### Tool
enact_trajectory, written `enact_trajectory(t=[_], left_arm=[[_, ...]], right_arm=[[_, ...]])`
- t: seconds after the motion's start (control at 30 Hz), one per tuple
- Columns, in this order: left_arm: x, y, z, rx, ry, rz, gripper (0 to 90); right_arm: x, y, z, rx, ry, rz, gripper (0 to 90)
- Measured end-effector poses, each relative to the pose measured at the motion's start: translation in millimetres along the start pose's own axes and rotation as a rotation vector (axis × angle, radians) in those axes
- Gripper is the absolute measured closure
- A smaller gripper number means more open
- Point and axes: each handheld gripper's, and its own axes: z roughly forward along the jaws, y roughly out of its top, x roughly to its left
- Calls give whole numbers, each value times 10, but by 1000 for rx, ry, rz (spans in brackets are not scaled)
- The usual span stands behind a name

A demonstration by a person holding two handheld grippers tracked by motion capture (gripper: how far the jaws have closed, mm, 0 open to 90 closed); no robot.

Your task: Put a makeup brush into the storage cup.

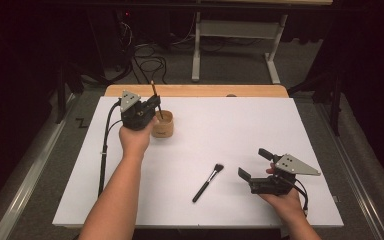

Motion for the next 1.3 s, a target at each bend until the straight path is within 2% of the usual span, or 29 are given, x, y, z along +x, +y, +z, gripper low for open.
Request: enact_trajectory(t=[0.13, 0.4, 0.57, 0.6, 0.63, 0.7, 1.03, 1.1, 1.3], left_arm=[[25, 7, 32, -6, 4, -9, 833], [125, -46, 96, 12, 34, -29, 833], [140, -71, 107, 28, 44, -15, 833], [152, -75, 111, 25, 51, 4, 833], [155, -80, 110, 23, 51, 5, 832], [156, -93, 107, 27, 53, -11, 832], [199, -162, 140, 60, 67, -16, 832], [210, -187, 138, 49, 71, -27, 831], [253, -281, 140, 61, 82, -51, 831]], right_arm=[[2, -4, -3, 4, 2, 4, 3], [11, -17, 8, 10, 8, 7, 3], [4, -20, 7, 12, 16, 9, 3], [5, -21, 8, 14, 17, 9, 3], [8, -23, 11, 14, 13, 6, 3], [12, -25, 14, 14, 15, 8, 3], [17, -36, 23, 23, 19, 11, 3], [20, -36, 20, 27, 20, 11, 3], [24, -42, 26, 28, 30, 11, 3]])
